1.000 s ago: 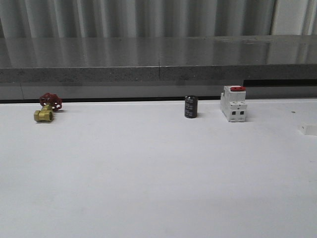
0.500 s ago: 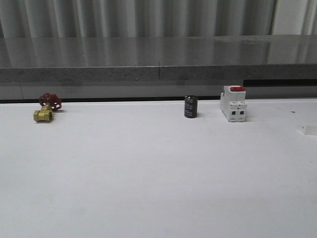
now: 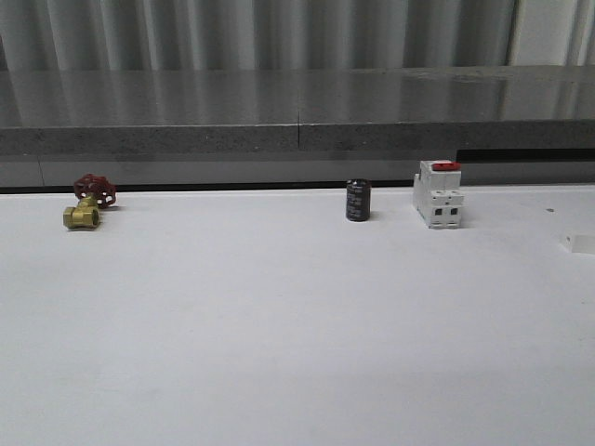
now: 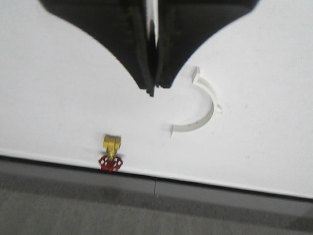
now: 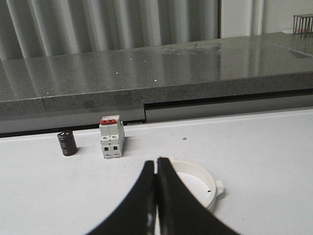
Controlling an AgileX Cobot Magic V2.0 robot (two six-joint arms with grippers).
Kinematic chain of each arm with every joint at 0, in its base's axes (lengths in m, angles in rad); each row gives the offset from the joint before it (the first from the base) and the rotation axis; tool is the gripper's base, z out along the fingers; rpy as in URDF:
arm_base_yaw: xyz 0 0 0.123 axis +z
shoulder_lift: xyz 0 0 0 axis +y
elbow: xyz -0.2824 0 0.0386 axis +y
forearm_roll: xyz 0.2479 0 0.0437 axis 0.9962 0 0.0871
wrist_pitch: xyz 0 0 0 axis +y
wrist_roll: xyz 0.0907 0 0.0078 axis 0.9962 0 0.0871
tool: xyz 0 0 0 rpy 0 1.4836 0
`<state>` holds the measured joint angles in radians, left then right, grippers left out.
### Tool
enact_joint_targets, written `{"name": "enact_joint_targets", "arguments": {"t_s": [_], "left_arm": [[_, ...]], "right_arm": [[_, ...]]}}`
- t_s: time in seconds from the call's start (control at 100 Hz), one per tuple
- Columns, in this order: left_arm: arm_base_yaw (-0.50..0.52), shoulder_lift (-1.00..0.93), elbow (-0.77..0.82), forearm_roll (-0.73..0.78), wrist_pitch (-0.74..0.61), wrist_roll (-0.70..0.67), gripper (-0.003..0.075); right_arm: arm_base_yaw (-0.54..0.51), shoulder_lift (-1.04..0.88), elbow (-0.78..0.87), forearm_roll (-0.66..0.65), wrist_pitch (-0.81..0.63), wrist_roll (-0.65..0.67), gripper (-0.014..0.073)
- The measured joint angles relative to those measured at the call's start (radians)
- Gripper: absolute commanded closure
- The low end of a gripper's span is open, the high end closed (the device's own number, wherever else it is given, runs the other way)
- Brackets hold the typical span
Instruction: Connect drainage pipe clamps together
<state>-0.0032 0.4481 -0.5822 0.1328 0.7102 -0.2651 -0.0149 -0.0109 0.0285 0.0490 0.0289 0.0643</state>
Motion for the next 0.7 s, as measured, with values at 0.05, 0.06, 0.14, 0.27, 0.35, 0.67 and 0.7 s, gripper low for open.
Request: {"name": "enact_joint_targets", "arguments": {"t_s": [0.05,0.06,0.14,0.27,0.35,0.67,0.7], "left_arm": [[0.0,0.063,-0.05,0.0,0.052,0.0,0.0741],[0.0,0.072,-0.055,0.0,0.066,0.0,0.0741],[0.0,0.166,-0.097,0.007,0.119,0.0,0.0741],[0.0,0.272,-0.116,0.016,0.142,0.0,0.0741],[0.0,0.327,-0.116,0.023,0.142,0.0,0.0741],[0.0,0.445,-0.118,0.035,0.142,0.021,0.0416],[0.0,0.447,-0.118,0.035,0.142,0.022,0.0358]], "right_arm": [[0.0,0.0,0.0,0.0,0.0,0.0,0.0661],[0.0,0.0,0.0,0.0,0.0,0.0,0.0661],[0.0,0.0,0.0,0.0,0.0,0.0,0.0661],[0.0,0.0,0.0,0.0,0.0,0.0,0.0661],[0.0,0.0,0.0,0.0,0.0,0.0,0.0661],[0.0,0.0,0.0,0.0,0.0,0.0,0.0661],[0.0,0.0,0.0,0.0,0.0,0.0,0.0661]]}}
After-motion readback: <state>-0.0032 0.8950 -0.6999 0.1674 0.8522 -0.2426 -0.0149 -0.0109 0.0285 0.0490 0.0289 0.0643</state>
